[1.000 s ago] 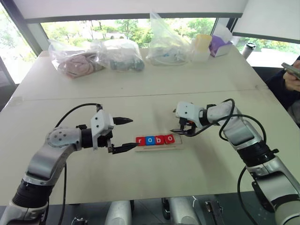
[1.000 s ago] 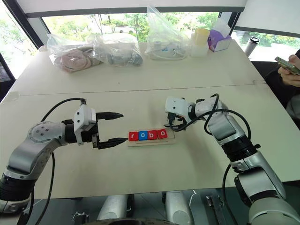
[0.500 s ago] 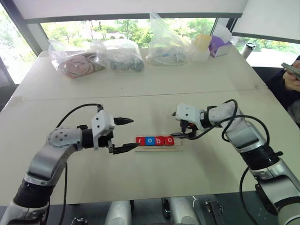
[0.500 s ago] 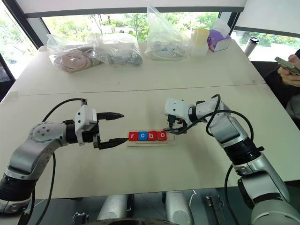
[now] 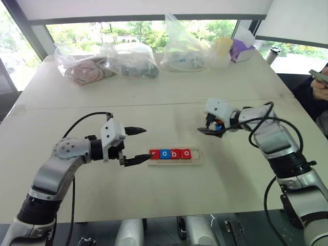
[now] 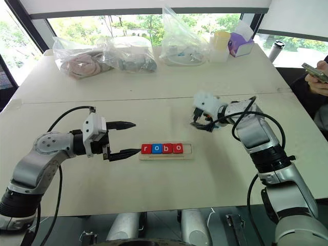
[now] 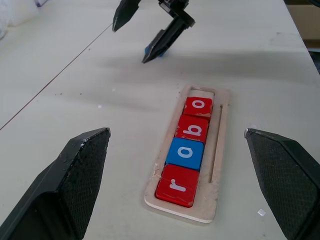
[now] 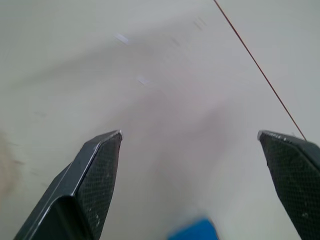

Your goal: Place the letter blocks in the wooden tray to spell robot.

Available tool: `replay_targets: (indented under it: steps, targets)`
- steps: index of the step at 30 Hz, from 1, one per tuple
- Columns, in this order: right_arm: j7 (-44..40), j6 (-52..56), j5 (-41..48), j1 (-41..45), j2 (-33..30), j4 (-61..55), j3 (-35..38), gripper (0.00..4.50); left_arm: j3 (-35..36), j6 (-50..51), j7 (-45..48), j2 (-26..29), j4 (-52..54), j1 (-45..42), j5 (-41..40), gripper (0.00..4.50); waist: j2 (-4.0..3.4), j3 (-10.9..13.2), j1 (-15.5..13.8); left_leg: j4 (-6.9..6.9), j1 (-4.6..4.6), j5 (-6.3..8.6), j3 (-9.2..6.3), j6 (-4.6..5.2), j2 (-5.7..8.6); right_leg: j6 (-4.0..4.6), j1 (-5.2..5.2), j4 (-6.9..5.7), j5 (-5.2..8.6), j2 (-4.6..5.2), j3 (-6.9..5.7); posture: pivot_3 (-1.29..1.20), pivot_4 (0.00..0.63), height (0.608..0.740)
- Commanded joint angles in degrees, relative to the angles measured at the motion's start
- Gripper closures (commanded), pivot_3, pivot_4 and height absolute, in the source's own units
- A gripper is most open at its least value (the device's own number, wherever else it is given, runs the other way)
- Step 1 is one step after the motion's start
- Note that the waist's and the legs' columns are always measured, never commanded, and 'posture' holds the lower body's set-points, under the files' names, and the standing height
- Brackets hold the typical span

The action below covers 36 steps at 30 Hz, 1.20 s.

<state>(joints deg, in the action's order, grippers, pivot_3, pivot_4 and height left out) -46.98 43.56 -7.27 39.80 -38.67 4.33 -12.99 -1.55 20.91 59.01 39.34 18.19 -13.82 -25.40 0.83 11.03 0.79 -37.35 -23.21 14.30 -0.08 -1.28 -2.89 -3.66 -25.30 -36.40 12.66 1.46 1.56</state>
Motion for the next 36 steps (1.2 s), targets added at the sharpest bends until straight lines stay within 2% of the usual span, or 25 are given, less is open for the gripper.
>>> replay_targets:
  steps: [1,5,9,16,20,23,27,31,36]
  targets:
    - [6.7,13.5,-1.1,1.1,2.5,-2.5,4.0,0.09,0.0,-0.9,0.0,0.1,1.1,-0.1,0.1,0.0,0.0,0.0,0.1,0.01,0.0,0.0,0.0,0.0,0.0,-0.01,0.0,0.0,0.0,0.0,0.0,0.0,0.15,0.74]
    - [13.0,28.4,0.1,0.7,7.2,-5.1,9.7,0.09,-0.2,-0.9,-0.1,-0.1,1.2,-0.1,0.1,0.0,0.0,0.0,0.2,0.02,0.0,0.0,-0.01,0.0,0.0,-0.08,-0.02,-0.01,-0.05,0.0,0.0,0.0,0.15,0.74]
    - [18.8,36.9,0.6,0.4,11.7,-4.5,15.0,0.09,-0.7,-1.1,0.2,-0.4,0.9,-0.6,0.3,0.0,0.01,0.0,0.1,0.02,0.0,0.0,-0.02,0.0,0.0,-0.1,0.0,0.0,-0.06,0.0,0.0,0.0,0.15,0.74]
    - [25.5,48.1,2.9,2.0,19.9,-4.2,25.4,0.09,-1.0,-1.4,0.6,-0.8,-0.2,-1.9,0.7,0.0,0.03,-0.1,0.1,0.01,0.04,0.0,-0.04,0.0,0.01,-0.09,0.07,0.0,-0.06,0.0,0.0,0.0,0.15,0.74]
    - [27.7,48.0,4.2,2.8,22.0,-4.2,27.0,0.09,-1.0,-1.5,0.7,-0.8,-0.4,-2.0,0.9,0.0,0.05,-0.1,0.2,0.06,0.05,0.0,-0.09,0.0,0.01,-0.12,0.07,0.0,-0.07,-0.01,-0.04,0.0,0.15,0.74]
    - [28.5,46.2,5.1,3.2,22.3,-3.5,27.4,1.36,-1.1,-1.5,0.6,-0.9,-0.4,-2.0,0.9,0.0,0.06,-0.1,0.3,0.06,0.05,0.0,-0.09,0.0,0.01,-0.12,0.07,0.0,-0.06,-0.01,-0.04,0.0,0.15,0.74]
    - [29.1,44.5,6.5,2.9,21.7,-2.9,26.8,3.33,-1.2,-1.4,0.4,-1.1,-0.1,-1.9,0.9,0.0,0.08,-0.1,0.9,0.07,0.08,0.0,-0.08,0.0,0.0,-0.07,0.08,0.0,-0.04,-0.02,-0.03,0.0,0.15,0.74]
    - [28.7,47.7,8.3,1.8,19.6,-6.8,25.3,3.38,-1.2,-1.4,0.8,-1.1,0.2,-1.5,0.7,0.0,0.08,-0.1,1.5,0.1,0.09,0.0,-0.11,0.01,0.0,-0.11,0.08,-0.01,-0.07,-0.03,-0.03,0.0,0.15,0.74]
    - [28.0,48.9,14.0,-3.5,13.6,-15.6,23.5,3.38,-1.0,-1.4,2.0,-0.5,0.6,-1.1,0.1,0.0,0.08,-0.1,1.4,0.19,0.04,0.0,-0.15,0.01,0.01,-0.19,0.07,0.03,-0.03,-0.02,-0.05,0.0,0.15,0.74]
